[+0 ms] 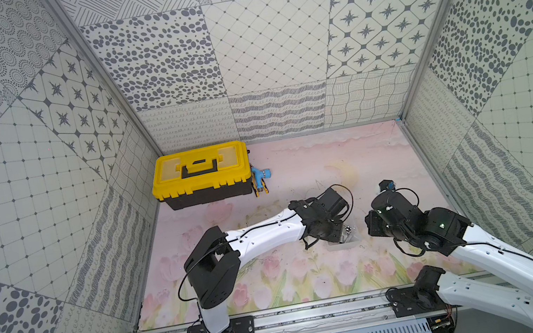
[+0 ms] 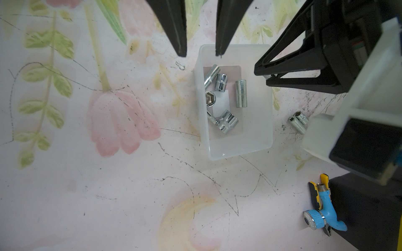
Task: Put the socket on the desktop into the storage box
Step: Place the socket head in the storage box.
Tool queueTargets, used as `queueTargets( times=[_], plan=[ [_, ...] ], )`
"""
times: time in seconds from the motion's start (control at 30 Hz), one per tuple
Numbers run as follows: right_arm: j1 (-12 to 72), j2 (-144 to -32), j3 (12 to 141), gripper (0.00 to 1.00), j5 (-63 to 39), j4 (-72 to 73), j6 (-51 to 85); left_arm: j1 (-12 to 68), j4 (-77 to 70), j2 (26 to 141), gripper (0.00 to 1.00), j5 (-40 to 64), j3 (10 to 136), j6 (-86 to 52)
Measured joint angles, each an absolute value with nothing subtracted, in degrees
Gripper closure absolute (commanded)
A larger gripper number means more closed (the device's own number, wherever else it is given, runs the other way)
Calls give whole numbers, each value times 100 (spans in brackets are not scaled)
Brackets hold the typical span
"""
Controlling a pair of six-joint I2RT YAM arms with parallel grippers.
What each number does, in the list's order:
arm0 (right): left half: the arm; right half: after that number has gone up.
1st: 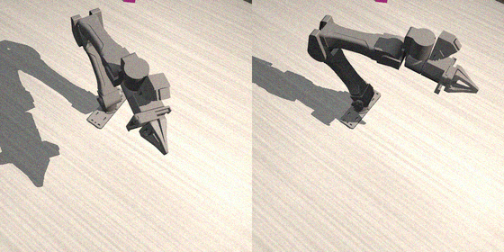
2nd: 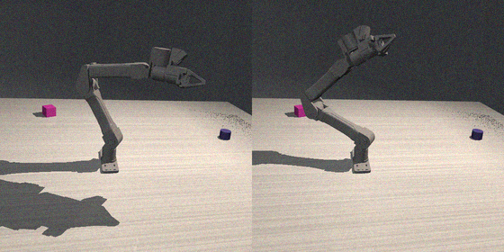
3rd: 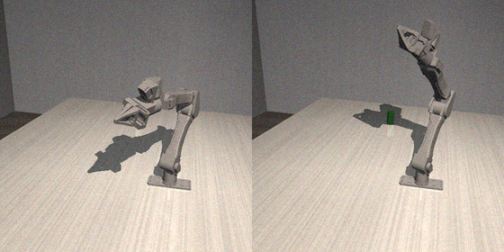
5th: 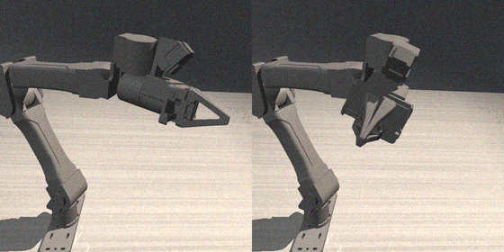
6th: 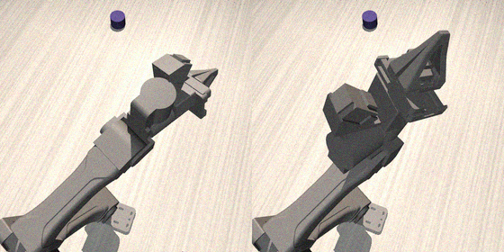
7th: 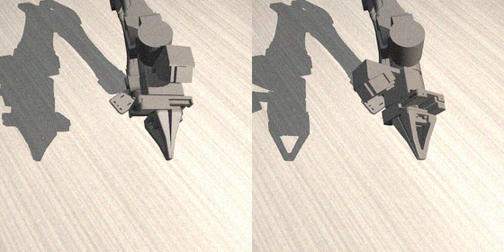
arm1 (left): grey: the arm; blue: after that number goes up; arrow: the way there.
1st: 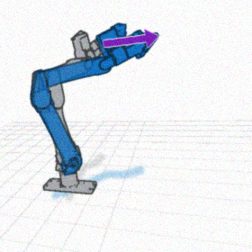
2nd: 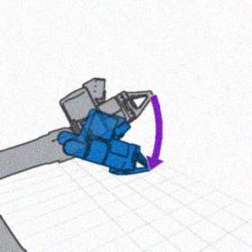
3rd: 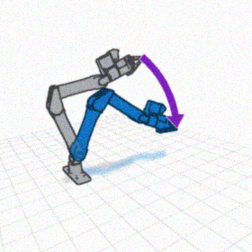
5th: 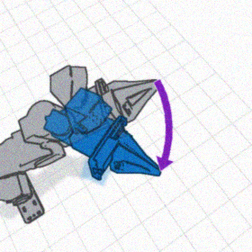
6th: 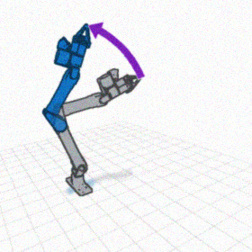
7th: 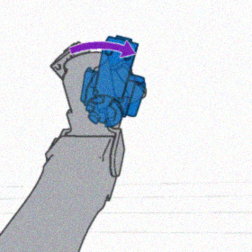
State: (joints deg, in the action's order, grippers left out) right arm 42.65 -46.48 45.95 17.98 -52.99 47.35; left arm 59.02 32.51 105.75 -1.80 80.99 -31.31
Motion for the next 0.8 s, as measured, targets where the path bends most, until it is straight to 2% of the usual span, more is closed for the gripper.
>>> queueTargets(
  times=[0.27,0.3,0.4,0.53,0.57,0.63,0.8],
  plan=[
    [4265,-4648,4595,73,1798,-5299,4713,5902,3251,10589,100,-174,8099,-3116],
    [4265,-4648,4595,73,1798,-5299,4711,5902,3253,10595,97,-174,8101,-3111],
    [4265,-4650,4598,73,1796,-5299,4700,5902,3256,10619,73,-174,8112,-3094],
    [4265,-4657,4602,73,1793,-5299,4692,5902,3253,10617,51,-187,8114,-3076],
    [4265,-4654,4606,73,1780,-5299,4687,5902,3256,10617,41,-189,8114,-3068],
    [4265,-4654,4615,73,1754,-5299,4672,5902,3234,10610,37,-189,8128,-3030],
    [4265,-4646,4626,70,1673,-5293,4582,5905,3249,10508,38,-207,8138,-3028]
  ],
)
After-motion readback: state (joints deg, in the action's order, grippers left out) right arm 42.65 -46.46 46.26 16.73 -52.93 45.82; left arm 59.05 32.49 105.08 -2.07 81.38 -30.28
